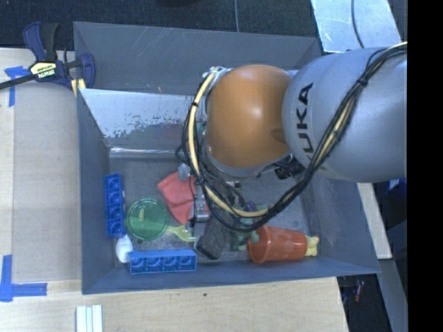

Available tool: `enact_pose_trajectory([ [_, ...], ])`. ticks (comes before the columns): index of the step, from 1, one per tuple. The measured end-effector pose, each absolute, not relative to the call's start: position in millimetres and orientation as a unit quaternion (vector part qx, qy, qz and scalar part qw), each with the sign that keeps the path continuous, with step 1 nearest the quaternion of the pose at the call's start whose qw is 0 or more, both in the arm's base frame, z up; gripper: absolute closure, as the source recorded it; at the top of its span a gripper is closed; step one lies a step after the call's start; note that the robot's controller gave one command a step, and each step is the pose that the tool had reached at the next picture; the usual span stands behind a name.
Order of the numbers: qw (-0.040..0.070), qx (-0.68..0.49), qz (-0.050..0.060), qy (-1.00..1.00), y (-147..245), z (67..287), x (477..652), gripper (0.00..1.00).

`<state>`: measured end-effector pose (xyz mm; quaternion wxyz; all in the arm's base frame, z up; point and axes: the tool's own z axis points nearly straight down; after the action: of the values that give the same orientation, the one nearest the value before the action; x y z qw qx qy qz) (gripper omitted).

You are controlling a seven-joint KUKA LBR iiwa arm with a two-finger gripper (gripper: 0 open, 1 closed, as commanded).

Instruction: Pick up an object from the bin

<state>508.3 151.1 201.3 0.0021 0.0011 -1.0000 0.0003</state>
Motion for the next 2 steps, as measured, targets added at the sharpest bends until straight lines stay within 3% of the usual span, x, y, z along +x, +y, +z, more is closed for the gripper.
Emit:
enact_pose_trajectory([
  [1,-0.002,0.0,0.0,-1.0,150.6,204.7,510.2,0.0],
  [2,-0.002,-0.035,-0.001,-0.999,172.9,169.2,492.7,0.0],
])
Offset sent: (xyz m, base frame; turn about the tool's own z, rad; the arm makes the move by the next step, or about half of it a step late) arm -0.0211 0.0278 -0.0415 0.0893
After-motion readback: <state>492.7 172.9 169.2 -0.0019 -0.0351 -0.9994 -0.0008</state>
